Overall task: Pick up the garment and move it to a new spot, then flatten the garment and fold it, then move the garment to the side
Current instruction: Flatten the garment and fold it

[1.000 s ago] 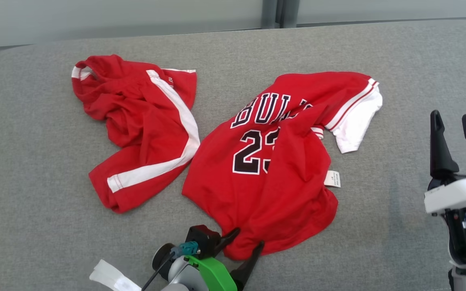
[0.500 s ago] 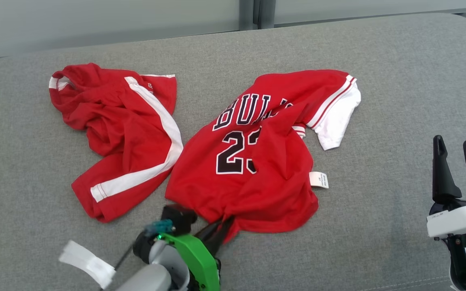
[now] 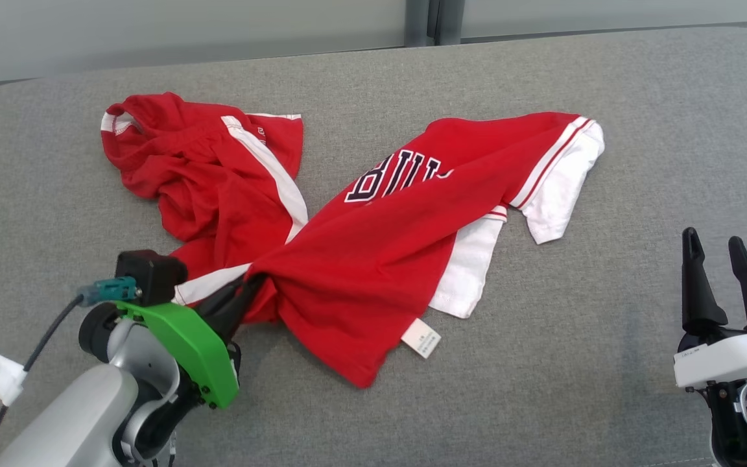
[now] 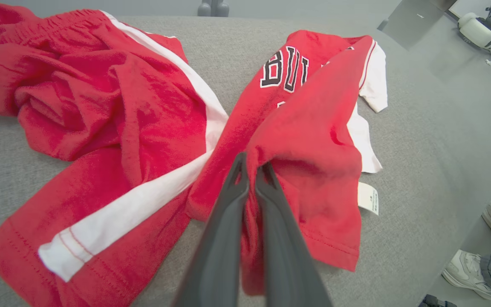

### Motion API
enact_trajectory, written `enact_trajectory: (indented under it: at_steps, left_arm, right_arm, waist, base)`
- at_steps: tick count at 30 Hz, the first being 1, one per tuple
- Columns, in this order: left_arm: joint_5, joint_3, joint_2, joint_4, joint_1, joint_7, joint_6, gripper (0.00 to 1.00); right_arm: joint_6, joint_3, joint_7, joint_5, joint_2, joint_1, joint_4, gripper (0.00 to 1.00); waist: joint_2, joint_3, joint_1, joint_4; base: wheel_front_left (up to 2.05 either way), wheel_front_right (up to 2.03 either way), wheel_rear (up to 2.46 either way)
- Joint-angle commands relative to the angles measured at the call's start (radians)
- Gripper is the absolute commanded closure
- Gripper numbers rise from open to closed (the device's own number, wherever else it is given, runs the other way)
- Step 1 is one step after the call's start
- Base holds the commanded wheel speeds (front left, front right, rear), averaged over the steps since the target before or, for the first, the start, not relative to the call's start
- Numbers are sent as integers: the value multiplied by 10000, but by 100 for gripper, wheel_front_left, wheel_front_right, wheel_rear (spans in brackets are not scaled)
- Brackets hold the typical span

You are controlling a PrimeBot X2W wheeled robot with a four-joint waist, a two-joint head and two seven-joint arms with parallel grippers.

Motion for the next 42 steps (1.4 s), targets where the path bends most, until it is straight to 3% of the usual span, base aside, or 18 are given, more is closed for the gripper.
enact_trajectory:
  at_steps: [1, 4, 5, 7, 8, 9, 10, 14, 18, 22, 30, 32, 34, 42]
  left_arm:
    - [-126, 165, 5, 268, -352, 56, 115, 100]
    - [-10, 182, 0, 762, -594, 180, 215, 100]
    - [100, 195, -35, 1049, -776, 169, 281, 82]
    - [324, 113, -158, 1683, -1034, 152, 347, 73]
    - [503, 48, -201, 1987, -1165, 100, 363, 59]
    - [561, 48, -272, 2293, -1290, 12, 445, 14]
    - [705, 2, -316, 2552, -1410, -71, 494, 0]
    - [1105, -82, -547, 3176, -1636, -537, 634, 0]
    - [1483, -4, -551, 3064, -1397, -1248, 1176, 0]
    - [1657, 383, -509, 1773, -665, -2328, 2030, 0]
    - [1720, 764, -307, -1136, 1167, -2989, 3752, 0]
    - [1802, 722, -395, -1616, 1434, -3162, 3895, 0]
    - [1871, 502, -537, -2050, 1615, -3331, 3737, 0]
    - [3017, 170, -917, -2390, 2077, -3843, 3776, 0]
  right_arm:
    - [4, 56, -48, 61, -16, -93, 106, 0]
    - [4, 125, -46, -25, -15, -126, 211, 0]
    - [4, 165, -66, -46, -17, -155, 260, 0]
    - [4, 240, -101, -100, -17, -185, 378, 0]
    - [4, 289, -108, -140, -17, -213, 447, 0]
    - [4, 327, -117, -209, -18, -253, 493, 0]
    - [4, 348, -138, -248, -20, -302, 536, 0]
    - [4, 433, -235, -435, -18, -398, 832, 0]
    - [4, 516, -482, -763, -21, -654, 1311, 0]
    - [4, 390, -887, -1258, -41, -943, 2202, 0]
    - [4, 113, -1415, -1396, -37, -1927, 4285, 0]
    - [4, 25, -1504, -1354, -33, -2308, 4854, 0]
    - [4, -123, -1582, -1422, -31, -2701, 5433, 0]
    - [4, -228, -1704, -1179, -25, -4190, 7893, 0]
  waist:
    - [0, 39, 0, 71]
    - [0, 86, 0, 105]
    - [0, 119, 0, 115]
    - [0, 165, 0, 115]
    - [0, 182, 0, 111]
    - [0, 200, 0, 105]
    - [0, 213, 0, 96]
    - [0, 220, 0, 91]
    - [0, 192, 0, 92]
    - [0, 211, 0, 226]
    - [0, 351, 0, 869]
    - [0, 375, 0, 998]
    - [0, 393, 0, 1115]
    - [0, 359, 0, 1413]
  base:
    - [0, 0, 0]
    - [0, 0, 0]
    - [0, 0, 0]
    - [0, 0, 0]
    - [0, 0, 0]
    - [0, 0, 0]
    - [0, 0, 0]
    - [0, 0, 0]
    - [0, 0, 0]
    - [0, 0, 0]
    - [0, 0, 0]
    - [0, 0, 0]
    - [0, 0, 0]
    - [0, 0, 0]
